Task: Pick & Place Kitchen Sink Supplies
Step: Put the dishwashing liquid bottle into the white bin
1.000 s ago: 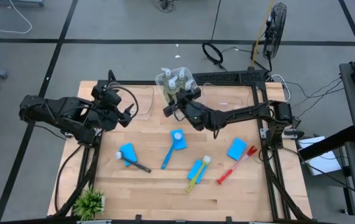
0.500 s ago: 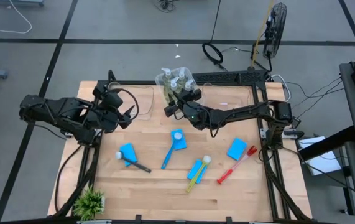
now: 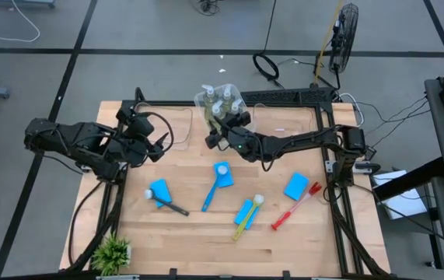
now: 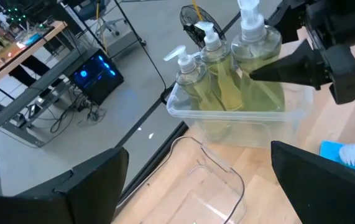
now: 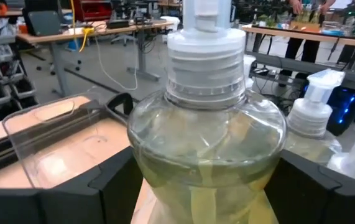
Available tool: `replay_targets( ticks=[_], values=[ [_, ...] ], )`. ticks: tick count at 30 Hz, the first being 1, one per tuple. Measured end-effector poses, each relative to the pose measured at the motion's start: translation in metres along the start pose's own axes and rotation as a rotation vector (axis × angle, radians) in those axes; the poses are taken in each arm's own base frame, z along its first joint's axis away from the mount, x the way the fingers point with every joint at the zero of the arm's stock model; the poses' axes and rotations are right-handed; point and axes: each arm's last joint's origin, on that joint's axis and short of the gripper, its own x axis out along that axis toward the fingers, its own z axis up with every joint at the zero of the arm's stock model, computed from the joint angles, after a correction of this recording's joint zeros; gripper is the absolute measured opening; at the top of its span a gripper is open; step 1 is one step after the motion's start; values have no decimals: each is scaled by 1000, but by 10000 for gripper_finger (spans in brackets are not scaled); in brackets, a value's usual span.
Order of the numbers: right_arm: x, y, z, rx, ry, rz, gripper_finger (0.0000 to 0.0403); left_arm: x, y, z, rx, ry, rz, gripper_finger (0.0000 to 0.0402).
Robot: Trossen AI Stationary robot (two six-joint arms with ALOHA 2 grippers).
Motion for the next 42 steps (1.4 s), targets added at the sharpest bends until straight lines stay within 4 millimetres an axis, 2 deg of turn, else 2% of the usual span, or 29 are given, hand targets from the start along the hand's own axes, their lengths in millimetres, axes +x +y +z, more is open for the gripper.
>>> replay_targets(
  ticks=[16,42],
  values=[
    [-1,0,-14,-123,129,98,284,0,0,0,4,1,-1,392],
    [-1,0,-14,-161,130,105,284,0,0,0,24,1,-1,392]
  ],
)
